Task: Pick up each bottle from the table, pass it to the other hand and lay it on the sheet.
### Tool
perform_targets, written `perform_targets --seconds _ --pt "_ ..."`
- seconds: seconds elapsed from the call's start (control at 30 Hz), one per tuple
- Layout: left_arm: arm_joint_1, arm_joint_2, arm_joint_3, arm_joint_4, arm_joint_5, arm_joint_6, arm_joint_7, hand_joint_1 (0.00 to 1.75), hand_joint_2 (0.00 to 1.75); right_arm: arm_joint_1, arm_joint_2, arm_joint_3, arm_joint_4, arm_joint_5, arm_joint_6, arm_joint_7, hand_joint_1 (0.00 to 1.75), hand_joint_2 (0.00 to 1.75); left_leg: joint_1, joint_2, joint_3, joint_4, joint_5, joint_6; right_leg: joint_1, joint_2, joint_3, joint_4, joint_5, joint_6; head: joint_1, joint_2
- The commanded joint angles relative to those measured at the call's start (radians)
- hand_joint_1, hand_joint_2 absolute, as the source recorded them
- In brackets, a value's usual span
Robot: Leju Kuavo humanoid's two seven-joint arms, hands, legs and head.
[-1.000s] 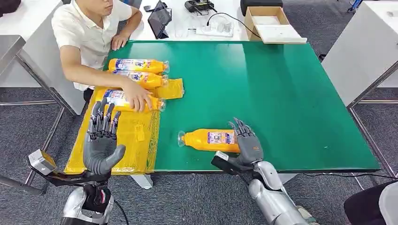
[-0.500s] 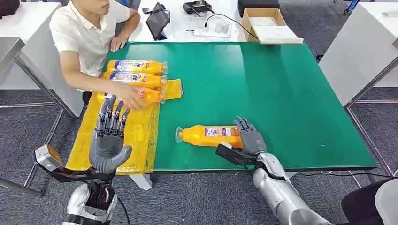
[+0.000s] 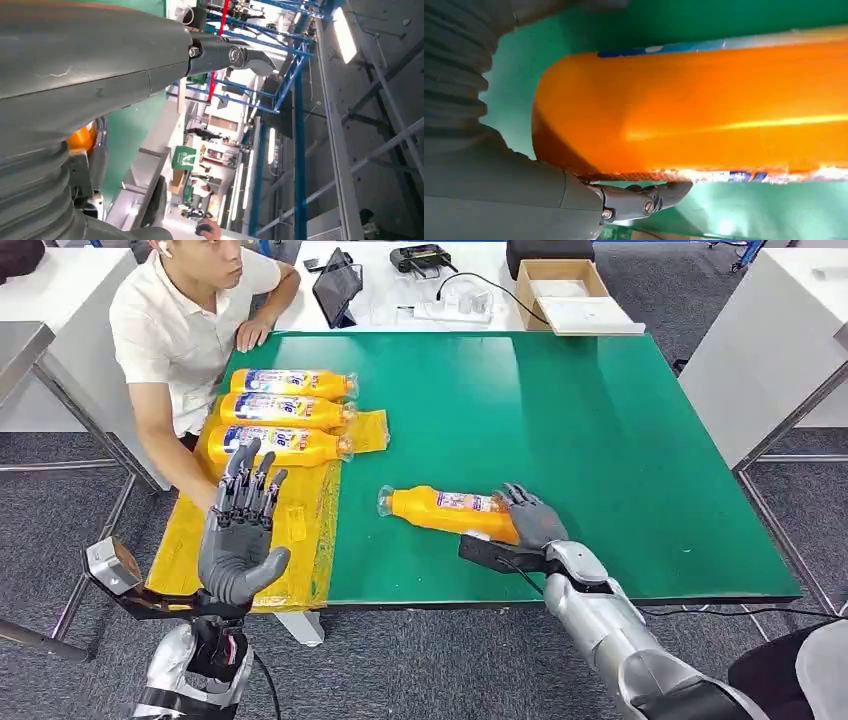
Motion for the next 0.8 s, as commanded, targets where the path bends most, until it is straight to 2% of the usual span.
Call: perform_targets --seconds 0.03,0.37,0.47,0.6,0.67,0.8 --pt "-0.056 0.027 -0.041 0.099 0.02 -0.001 0.007 0.0 1.75 0.006 0.003 0.048 0.125 -0.059 0.058 -0.085 1.69 1.75 0.001 -0.002 0.002 -0.001 0.0 -0.001 0.001 -0.003 0.003 -0.001 -0.001 -0.001 0.0 0.0" --pt "-0.054 0.03 -0.044 0.095 0.023 -0.001 0.007 0.0 1.75 0.003 0.006 0.044 0.126 -0.088 0.065 -0.105 1.73 1.75 0.002 -0.002 0.003 -0.001 0.0 -0.002 0.002 -0.002 0.003 -0.002 -0.001 -0.002 0.0 0.0" --pt "-0.054 0.033 -0.049 0.097 0.028 0.0 0.002 0.0 1.75 0.021 0.007 -0.006 0.117 -0.173 0.102 -0.179 1.73 1.75 0.002 -0.002 0.003 -0.002 0.0 -0.002 0.003 -0.003 0.004 -0.003 -0.001 -0.003 0.0 0.0" --pt "-0.041 0.037 -0.054 0.085 0.034 0.001 -0.006 0.0 1.75 0.043 0.009 -0.027 0.096 -0.22 0.07 -0.221 1.75 1.75 0.003 -0.003 0.003 -0.003 0.0 -0.002 0.003 -0.004 0.004 -0.004 -0.001 -0.003 0.0 0.0" --pt "-0.039 0.037 -0.054 0.083 0.035 0.002 -0.007 0.0 1.75 0.047 0.01 -0.029 0.089 -0.227 0.063 -0.232 1.71 1.75 0.002 -0.002 0.003 -0.002 0.0 -0.002 0.002 -0.003 0.004 -0.003 -0.001 -0.003 0.0 0.0" --pt "-0.002 0.016 -0.04 0.058 -0.006 0.111 -0.018 0.0 1.75 0.112 0.047 -0.085 -0.049 -0.332 -0.03 -0.365 1.57 1.75 0.002 -0.001 0.003 -0.002 -0.001 -0.002 0.002 -0.001 0.004 -0.002 -0.001 -0.002 0.0 0.0"
